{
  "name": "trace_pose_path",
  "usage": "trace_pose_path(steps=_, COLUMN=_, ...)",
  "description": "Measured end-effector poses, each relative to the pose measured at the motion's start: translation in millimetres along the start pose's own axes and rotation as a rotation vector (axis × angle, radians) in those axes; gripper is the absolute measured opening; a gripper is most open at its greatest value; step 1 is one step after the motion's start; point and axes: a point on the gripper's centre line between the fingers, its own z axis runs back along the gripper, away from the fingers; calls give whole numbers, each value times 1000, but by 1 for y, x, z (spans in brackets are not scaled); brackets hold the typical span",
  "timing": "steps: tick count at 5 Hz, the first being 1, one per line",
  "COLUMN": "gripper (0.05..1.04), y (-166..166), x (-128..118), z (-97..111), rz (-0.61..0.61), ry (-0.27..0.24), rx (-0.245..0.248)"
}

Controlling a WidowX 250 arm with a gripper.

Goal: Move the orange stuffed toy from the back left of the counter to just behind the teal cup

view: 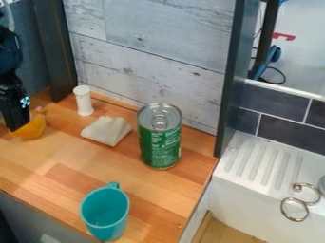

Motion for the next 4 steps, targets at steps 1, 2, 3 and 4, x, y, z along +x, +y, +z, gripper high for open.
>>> trace_pose_path(steps=1, gripper=1001, y=-2, x=-1, z=-6, rz=-2, ry=19, rx=-13)
trace_pose_path(steps=2, gripper=1001, y=7, x=14, z=-9, rz=35, ry=14, rx=-21)
trace_pose_path(steps=3, gripper=1001, y=21, x=35, z=-10, rz=108, ry=-12, rx=0)
trace_pose_path(steps=4, gripper=1001, y=35, x=51, z=-19, rz=173, ry=-31, rx=24)
